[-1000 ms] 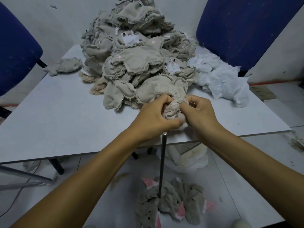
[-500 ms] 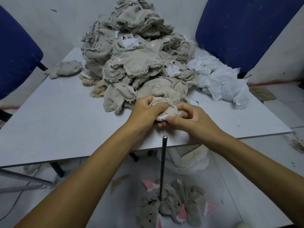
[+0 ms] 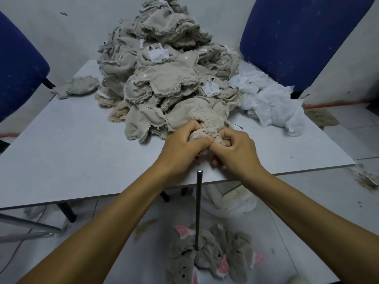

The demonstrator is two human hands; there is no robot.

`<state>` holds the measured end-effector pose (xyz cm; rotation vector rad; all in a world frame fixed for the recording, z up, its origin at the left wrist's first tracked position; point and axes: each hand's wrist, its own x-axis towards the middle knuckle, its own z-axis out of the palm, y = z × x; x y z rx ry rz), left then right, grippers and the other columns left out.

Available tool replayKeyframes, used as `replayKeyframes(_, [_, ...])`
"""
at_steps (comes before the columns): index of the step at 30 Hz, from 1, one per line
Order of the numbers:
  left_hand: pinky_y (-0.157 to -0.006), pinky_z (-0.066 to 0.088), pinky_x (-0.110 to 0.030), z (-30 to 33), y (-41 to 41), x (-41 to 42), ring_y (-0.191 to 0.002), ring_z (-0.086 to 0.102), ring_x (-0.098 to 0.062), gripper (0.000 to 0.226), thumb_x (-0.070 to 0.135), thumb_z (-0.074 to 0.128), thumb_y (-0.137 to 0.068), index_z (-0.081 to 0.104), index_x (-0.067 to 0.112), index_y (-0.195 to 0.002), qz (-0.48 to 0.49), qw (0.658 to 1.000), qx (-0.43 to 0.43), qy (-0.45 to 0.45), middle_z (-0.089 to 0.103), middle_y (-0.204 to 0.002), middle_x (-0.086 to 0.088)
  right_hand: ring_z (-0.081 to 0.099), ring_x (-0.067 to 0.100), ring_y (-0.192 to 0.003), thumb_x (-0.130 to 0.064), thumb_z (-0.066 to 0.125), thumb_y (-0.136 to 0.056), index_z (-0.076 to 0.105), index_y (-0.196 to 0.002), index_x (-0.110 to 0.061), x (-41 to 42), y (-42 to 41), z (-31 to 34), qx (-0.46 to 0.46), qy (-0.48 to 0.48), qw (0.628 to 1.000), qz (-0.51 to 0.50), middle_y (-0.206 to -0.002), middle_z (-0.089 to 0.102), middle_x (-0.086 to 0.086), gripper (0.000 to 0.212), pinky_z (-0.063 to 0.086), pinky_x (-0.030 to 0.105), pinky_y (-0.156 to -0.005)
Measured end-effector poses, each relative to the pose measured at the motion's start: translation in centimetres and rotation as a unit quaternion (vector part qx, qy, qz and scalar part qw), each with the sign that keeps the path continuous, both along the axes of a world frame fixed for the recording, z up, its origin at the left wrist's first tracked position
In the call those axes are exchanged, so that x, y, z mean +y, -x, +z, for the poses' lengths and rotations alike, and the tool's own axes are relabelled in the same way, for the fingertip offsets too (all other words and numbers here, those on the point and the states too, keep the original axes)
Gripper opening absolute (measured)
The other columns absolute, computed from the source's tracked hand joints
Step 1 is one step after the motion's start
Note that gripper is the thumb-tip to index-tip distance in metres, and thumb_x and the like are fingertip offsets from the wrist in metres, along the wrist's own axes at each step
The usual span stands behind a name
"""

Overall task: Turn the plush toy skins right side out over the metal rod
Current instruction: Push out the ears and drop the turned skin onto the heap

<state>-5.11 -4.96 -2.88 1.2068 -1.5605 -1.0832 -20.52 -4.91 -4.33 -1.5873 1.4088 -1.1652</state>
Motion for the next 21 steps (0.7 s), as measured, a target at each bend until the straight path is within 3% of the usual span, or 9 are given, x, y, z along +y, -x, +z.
replayKeyframes(3, [-0.047, 0.048, -0.029, 0.2, -1.0, -0.4, -0.052, 0.058, -0.019, 0.018, 0.017, 0.072, -0.088, 0.055, 0.012, -0.082, -0.015, 0.997, 0.055, -0.053, 0.063, -0.061, -0.002, 0.068, 0.021, -0.058, -0.021, 0.073, -0.08, 0.064, -0.076, -0.014, -0.3, 0.6, 0.3, -0.036, -0.061, 0.994, 0.08, -0.062, 0.067, 0.006, 0.013, 0.051, 0.028, -0.052])
replayKeyframes(5, [-0.046, 0.049, -0.028, 0.2, -1.3, -0.5, -0.051, 0.058, -0.019, 0.012, 0.01, 0.069, -0.09, 0.057, 0.007, -0.087, -0.027, 0.993, 0.077, -0.081, 0.064, -0.063, -0.005, 0.07, 0.023, -0.075, -0.015, 0.072, -0.087, 0.067, -0.096, -0.008, -0.5, 1.9, 0.8, -0.115, -0.125, 0.965, 0.199, -0.081, 0.072, 0.013, 0.012, 0.057, 0.028, -0.067])
replayKeyframes(7, [-0.046, 0.048, -0.029, 0.1, -1.3, -0.6, -0.05, 0.057, -0.022, 0.008, 0.006, 0.065, -0.091, 0.058, 0.003, -0.09, -0.028, 0.989, 0.102, -0.103, 0.063, -0.064, -0.011, 0.073, 0.028, -0.089, -0.014, 0.066, -0.092, 0.065, -0.105, -0.002, -0.4, 2.7, 1.1, -0.136, -0.152, 0.943, 0.262, -0.092, 0.074, 0.019, 0.018, 0.058, 0.028, -0.078])
replayKeyframes(11, [-0.049, 0.048, -0.032, 0.0, -0.2, -0.5, -0.053, 0.058, -0.024, 0.006, 0.006, 0.061, -0.094, 0.057, 0.004, -0.09, -0.027, 0.991, 0.086, -0.101, 0.065, -0.066, -0.011, 0.073, 0.027, -0.074, -0.009, 0.06, -0.096, 0.063, -0.092, -0.002, -0.4, 2.3, 0.5, -0.146, -0.121, 0.965, 0.181, -0.075, 0.072, 0.018, 0.008, 0.058, 0.028, -0.07])
replayKeyframes(15, [-0.056, 0.045, -0.028, 0.8, 0.1, -0.1, -0.061, 0.055, -0.009, 0.016, 0.027, 0.066, -0.085, 0.058, 0.015, -0.079, -0.005, 0.999, -0.048, 0.021, 0.061, -0.066, 0.009, 0.071, 0.025, -0.066, -0.011, 0.063, -0.093, 0.061, -0.085, -0.004, -0.3, 2.0, 0.4, -0.134, -0.089, 0.982, 0.098, -0.066, 0.071, 0.014, 0.011, 0.059, 0.032, -0.066])
replayKeyframes(18, [-0.065, 0.048, -0.04, 1.0, 0.1, 0.4, -0.064, 0.054, -0.02, 0.024, 0.035, 0.06, -0.079, 0.058, 0.011, -0.081, -0.023, 0.993, -0.098, 0.055, 0.059, -0.067, 0.0, 0.069, 0.019, -0.06, -0.012, 0.064, -0.088, 0.061, -0.075, -0.011, -0.2, 1.8, 0.2, -0.078, -0.054, 0.995, 0.037, -0.06, 0.07, 0.007, 0.013, 0.058, 0.037, -0.067])
replayKeyframes(21, [-0.068, 0.053, -0.056, 0.8, -0.1, 1.0, -0.067, 0.061, -0.034, 0.018, 0.03, 0.061, -0.079, 0.058, 0.012, -0.082, -0.043, 0.993, -0.096, 0.047, 0.063, -0.072, -0.015, 0.051, 0.011, -0.052, -0.016, 0.063, -0.079, 0.059, -0.066, -0.012, -0.4, 1.3, -0.1, -0.012, -0.018, 1.0, -0.013, -0.05, 0.057, -0.005, 0.014, 0.044, 0.034, -0.059])
